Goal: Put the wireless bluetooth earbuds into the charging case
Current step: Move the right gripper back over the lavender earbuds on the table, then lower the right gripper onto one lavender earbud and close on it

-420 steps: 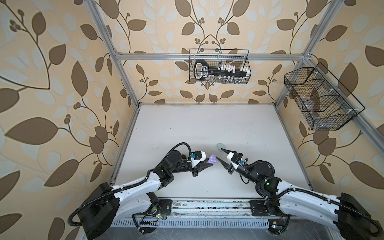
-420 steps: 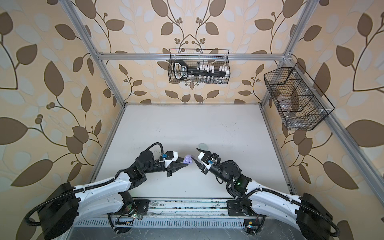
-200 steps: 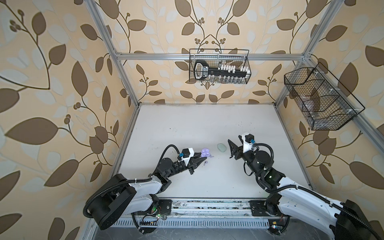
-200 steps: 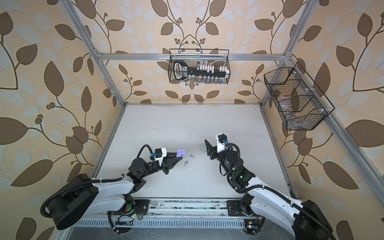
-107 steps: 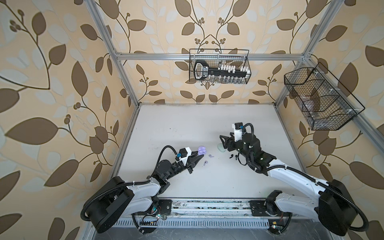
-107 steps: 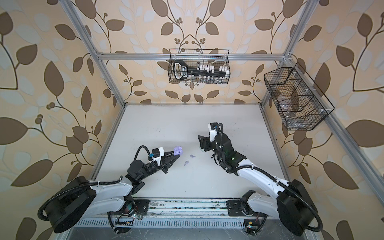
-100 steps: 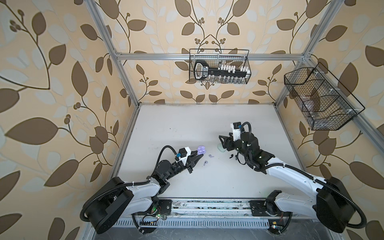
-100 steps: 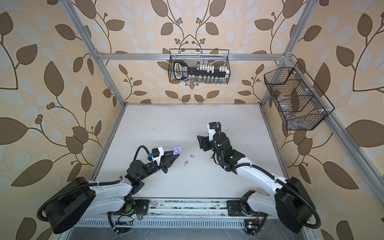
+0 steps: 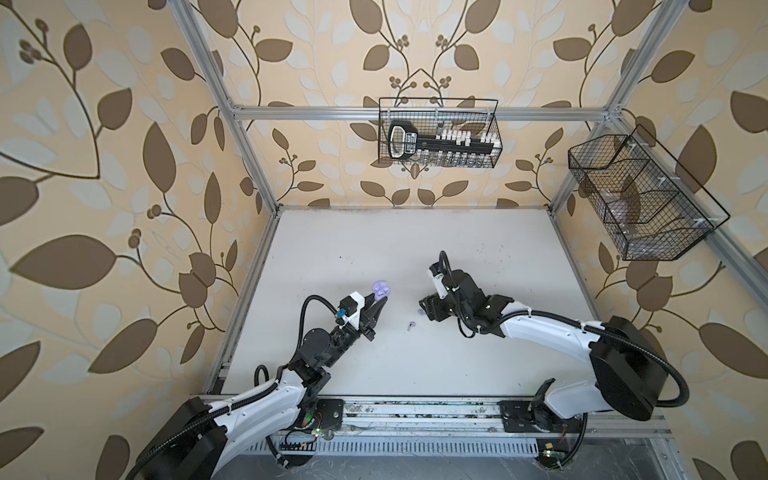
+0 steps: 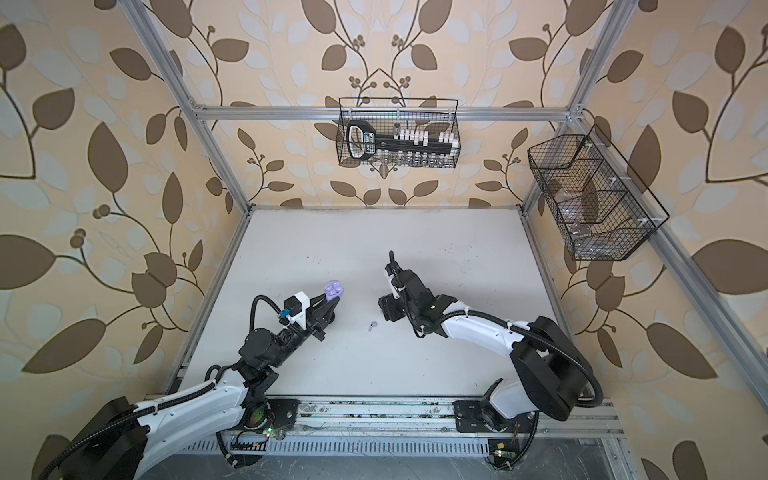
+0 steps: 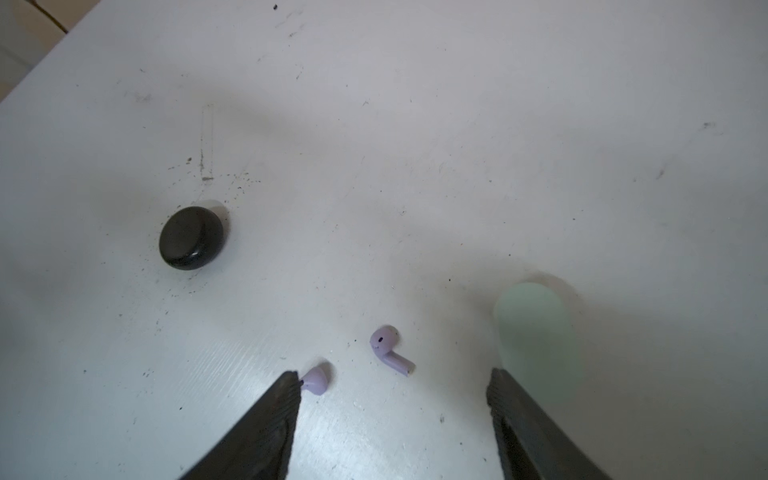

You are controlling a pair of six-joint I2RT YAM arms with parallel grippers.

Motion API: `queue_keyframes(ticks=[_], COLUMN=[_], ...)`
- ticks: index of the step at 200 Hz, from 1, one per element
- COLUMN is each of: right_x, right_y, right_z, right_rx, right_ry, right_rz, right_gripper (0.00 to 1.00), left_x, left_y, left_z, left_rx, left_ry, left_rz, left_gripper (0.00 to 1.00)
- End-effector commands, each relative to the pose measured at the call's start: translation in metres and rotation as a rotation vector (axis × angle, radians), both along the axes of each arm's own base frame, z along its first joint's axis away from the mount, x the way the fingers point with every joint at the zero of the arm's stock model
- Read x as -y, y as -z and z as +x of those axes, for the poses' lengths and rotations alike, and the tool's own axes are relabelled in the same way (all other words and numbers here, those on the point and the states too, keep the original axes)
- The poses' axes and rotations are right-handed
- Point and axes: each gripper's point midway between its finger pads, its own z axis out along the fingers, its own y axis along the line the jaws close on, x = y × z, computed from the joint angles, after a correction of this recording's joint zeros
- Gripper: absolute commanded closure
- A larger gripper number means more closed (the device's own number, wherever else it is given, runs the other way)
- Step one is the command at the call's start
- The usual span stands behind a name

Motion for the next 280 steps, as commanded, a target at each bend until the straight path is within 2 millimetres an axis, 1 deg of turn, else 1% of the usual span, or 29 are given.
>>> queue_keyframes(ticks=[1, 29, 63, 76, 107, 126, 138, 145, 171, 188, 213, 251, 280], right_x=[-0.004, -0.013, -0.016, -0.02, -0.018, -0.022, -0.02, -0.017, -0.016, -0.012, -0.02, -0.029, -0.031], right_y=[0.006, 0.019, 0.046, 0.053, 0.07, 0.075, 0.08, 0.082, 0.081, 0.076, 0.069, 0.078, 0.076], right_z=[0.004, 0.005, 0.005, 0.004, 0.002, -0.003, -0.006, -0.007, -0.012, -0.014, -0.02, -0.027, -0.028], right_rx=[-0.033, -0.091, -0.179, -0.206, -0.26, -0.298, -0.315, -0.322, -0.334, -0.318, -0.329, -0.381, -0.377], right_ry=[-0.027, -0.066, -0.078, -0.086, -0.082, -0.098, -0.096, -0.087, -0.091, -0.092, -0.128, -0.158, -0.158], right_rz=[-0.049, -0.068, -0.12, -0.124, -0.161, -0.156, -0.169, -0.182, -0.196, -0.232, -0.194, -0.174, -0.172], right_gripper=[0.27, 0.27, 0.28, 0.3, 0.34, 0.39, 0.42, 0.43, 0.44, 0.44, 0.44, 0.49, 0.55], left_x=[-0.008, -0.006, -0.002, 0.001, 0.002, 0.004, 0.004, 0.003, 0.002, 0.001, 0.0, 0.0, 0.0], left_y=[0.001, -0.006, -0.003, -0.004, -0.002, -0.004, -0.003, -0.003, -0.004, -0.004, -0.005, -0.005, -0.005], left_z=[0.004, 0.003, 0.006, 0.005, 0.005, 0.004, 0.004, 0.004, 0.004, 0.004, 0.005, 0.005, 0.004], left_rx=[0.008, 0.023, 0.013, 0.016, 0.008, 0.013, 0.013, 0.013, 0.021, 0.023, 0.027, 0.028, 0.029], left_ry=[-0.051, -0.042, -0.031, -0.013, -0.012, 0.001, 0.002, -0.006, -0.01, -0.015, -0.025, -0.024, -0.021], left_rz=[0.018, 0.015, 0.025, 0.025, 0.032, 0.03, 0.035, 0.034, 0.038, 0.044, 0.046, 0.048, 0.049], left_gripper=[1.0, 1.0, 1.0, 1.0, 1.0, 1.0, 1.0, 1.0, 1.0, 1.0, 1.0, 1.0, 1.0])
